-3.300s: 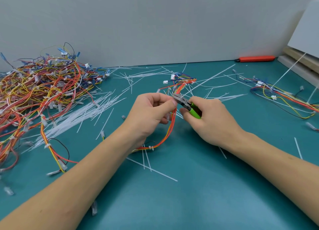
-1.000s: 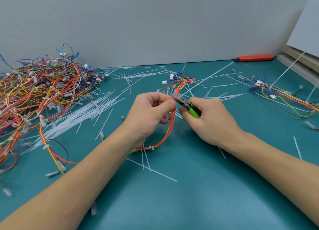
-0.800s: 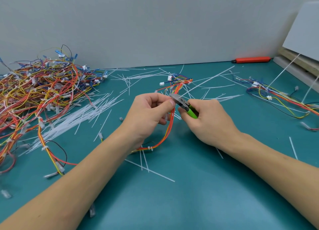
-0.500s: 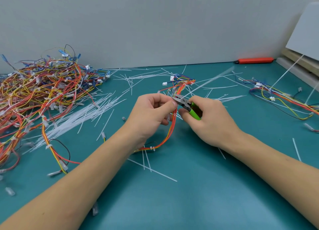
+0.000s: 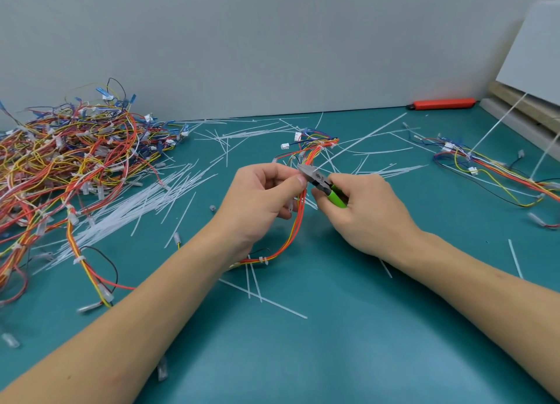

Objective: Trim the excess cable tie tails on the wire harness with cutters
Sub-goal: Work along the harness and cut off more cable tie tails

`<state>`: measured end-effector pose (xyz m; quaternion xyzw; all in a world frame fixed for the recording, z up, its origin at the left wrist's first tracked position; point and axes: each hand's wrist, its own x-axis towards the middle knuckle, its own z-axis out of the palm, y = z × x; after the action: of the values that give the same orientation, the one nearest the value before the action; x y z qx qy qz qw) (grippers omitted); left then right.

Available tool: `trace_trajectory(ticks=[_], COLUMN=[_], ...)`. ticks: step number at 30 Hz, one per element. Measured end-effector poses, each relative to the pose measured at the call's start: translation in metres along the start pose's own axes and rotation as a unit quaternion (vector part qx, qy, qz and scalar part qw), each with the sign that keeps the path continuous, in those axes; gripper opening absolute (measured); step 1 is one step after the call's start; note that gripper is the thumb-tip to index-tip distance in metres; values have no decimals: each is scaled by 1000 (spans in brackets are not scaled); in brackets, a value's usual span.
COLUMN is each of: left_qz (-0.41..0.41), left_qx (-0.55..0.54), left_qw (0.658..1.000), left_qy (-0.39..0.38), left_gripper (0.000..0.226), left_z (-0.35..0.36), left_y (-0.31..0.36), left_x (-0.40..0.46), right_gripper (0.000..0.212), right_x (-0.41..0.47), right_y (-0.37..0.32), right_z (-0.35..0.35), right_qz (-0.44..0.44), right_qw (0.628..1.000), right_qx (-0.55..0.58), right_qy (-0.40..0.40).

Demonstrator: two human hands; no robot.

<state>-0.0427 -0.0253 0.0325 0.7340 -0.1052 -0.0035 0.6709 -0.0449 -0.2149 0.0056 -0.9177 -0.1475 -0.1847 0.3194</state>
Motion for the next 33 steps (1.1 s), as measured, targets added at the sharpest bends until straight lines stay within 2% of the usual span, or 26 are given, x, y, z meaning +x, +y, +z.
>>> trace_trajectory(ticks=[4,12,18,25,33], left_qz=[-1,-11,-5,0,-4], left_qx=[1,8,5,3,16], left_qw=[1000,1000,1000,1000,1000], left_qy=[0,5,-3,-3,3], left_gripper=[12,13,11,10,17], left_z=[0,-1,-2,0,-1], left_y=[0,-2,-1,0,-2], left_x=[-1,1,1,-1,1], right_gripper=[44,27,39,41,22], right_x=[-1,2,2,1,3], right_y=[0,2,2,1,2], right_z=[1,1,1,0,0], right_qz=[-6,-23,-10,-14,-26], right_qw=[1000,999,1000,1000,999], right_qx=[3,23,20,26,33], right_qy=[11,14,-4,-1,8])
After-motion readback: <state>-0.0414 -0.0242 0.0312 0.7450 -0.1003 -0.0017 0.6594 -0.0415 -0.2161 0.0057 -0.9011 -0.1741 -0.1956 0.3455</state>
